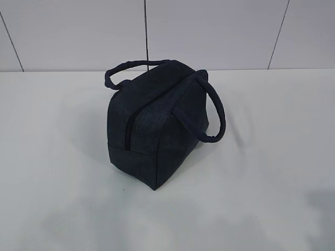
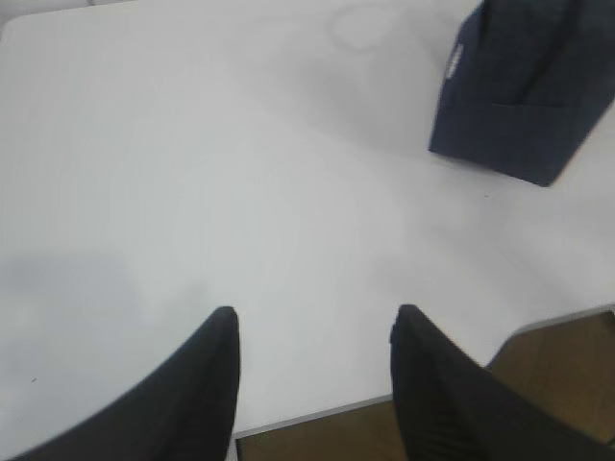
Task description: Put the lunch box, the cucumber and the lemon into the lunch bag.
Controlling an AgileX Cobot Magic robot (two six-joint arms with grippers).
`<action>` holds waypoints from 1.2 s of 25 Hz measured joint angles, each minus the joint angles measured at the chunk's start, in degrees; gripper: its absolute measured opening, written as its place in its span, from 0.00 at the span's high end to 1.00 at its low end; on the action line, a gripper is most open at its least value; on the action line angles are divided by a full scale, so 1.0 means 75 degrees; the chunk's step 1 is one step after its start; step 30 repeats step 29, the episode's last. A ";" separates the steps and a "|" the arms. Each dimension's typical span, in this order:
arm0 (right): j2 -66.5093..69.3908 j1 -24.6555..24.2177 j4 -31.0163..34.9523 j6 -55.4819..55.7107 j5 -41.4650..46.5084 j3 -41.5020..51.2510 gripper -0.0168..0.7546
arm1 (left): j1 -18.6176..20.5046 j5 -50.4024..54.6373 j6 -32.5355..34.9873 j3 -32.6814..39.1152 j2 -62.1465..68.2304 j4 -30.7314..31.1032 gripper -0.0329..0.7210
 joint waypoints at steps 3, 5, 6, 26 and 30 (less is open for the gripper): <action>0.0000 -0.0335 0.0084 0.0000 0.0000 0.0000 0.45 | 0.0900 0.0000 0.0000 0.0000 0.0000 0.0005 0.46; 0.0000 -0.0495 0.0101 0.0000 0.0000 0.0000 0.45 | 0.1428 0.0000 0.0000 0.0000 0.0000 0.0018 0.46; 0.0000 -0.0578 0.0115 0.0000 0.0000 0.0000 0.45 | 0.1606 0.0000 0.0000 0.0000 0.0000 0.0018 0.46; 0.0000 -0.0647 0.0118 0.0014 0.0000 0.0000 0.45 | 0.1796 0.0000 0.0000 0.0000 0.0000 0.0018 0.46; 0.0000 -0.0647 0.0118 0.0014 0.0000 0.0000 0.45 | 0.1796 0.0000 0.0000 0.0000 0.0000 0.0018 0.46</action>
